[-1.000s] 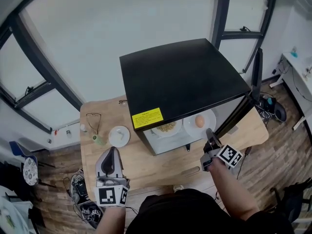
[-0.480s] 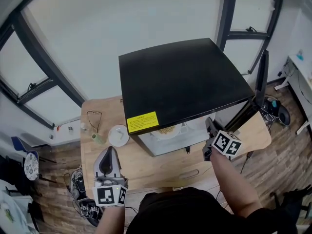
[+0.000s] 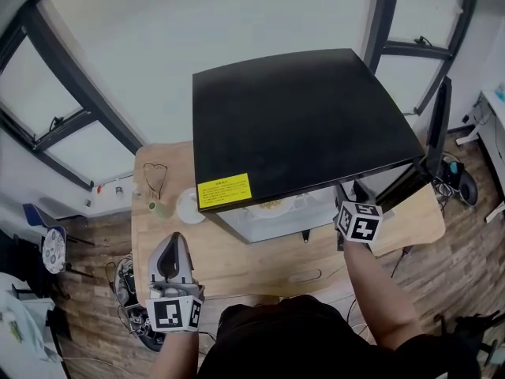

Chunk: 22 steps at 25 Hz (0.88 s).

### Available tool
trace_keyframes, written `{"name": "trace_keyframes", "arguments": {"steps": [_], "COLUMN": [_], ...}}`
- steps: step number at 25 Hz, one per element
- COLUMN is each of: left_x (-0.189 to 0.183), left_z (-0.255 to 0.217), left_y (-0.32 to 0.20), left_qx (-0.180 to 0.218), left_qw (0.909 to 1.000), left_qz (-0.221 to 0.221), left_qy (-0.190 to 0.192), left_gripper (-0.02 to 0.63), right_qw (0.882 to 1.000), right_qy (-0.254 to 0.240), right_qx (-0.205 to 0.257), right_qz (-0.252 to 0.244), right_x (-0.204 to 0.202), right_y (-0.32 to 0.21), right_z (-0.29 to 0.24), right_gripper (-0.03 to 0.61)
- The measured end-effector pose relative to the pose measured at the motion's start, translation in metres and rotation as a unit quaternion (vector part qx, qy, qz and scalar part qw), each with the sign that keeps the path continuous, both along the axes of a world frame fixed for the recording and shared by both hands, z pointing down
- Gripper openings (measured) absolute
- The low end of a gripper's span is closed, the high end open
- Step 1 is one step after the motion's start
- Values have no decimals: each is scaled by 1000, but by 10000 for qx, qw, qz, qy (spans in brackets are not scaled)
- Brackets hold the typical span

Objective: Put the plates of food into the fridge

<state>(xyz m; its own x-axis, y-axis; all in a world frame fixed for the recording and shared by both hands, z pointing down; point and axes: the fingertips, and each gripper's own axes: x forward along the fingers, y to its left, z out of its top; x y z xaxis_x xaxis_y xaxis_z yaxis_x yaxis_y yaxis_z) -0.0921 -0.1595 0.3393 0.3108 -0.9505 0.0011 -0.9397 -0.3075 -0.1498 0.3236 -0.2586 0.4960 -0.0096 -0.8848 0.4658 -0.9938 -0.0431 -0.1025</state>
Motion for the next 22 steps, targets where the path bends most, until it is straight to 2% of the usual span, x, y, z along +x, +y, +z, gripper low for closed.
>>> {"name": "trace_keyframes", "arguments": {"steps": [4,7,10,14,17,19,22], "left_x": [-8,-22,-38,-60,-85,-109,-145], "left_z": [-9,-10,-4,-2,-6,-4,2], "left_y": [6,9,14,21,29,34,43], "left_qx": [145,185,64,-51,72,49,-1], "left_qw": [9999,9997,9999,9999,9998,9998,9995], "left_qz": [-83,-127,-78,102,96,-6,-119], "left_qy": [3,59,101,117,137,187,286], "left_gripper": [3,3,3,3,3,3,3], "right_qw": [9996,9980,9958,9882,9833,9828,9789], "right_qy": [144,139,135,-33,-295,-566,-1078], "right_qx": [110,441,742,1432,1750,1745,1695], "right_qz": [237,429,512,534,394,200,-372], "right_x": [7,8,0,-19,-43,-70,-129], "right_y": [1,10,24,47,64,76,98], "right_z": [2,-7,-18,-40,-48,-41,-29], "right_gripper": [210,210,210,210,210,210,206]}}
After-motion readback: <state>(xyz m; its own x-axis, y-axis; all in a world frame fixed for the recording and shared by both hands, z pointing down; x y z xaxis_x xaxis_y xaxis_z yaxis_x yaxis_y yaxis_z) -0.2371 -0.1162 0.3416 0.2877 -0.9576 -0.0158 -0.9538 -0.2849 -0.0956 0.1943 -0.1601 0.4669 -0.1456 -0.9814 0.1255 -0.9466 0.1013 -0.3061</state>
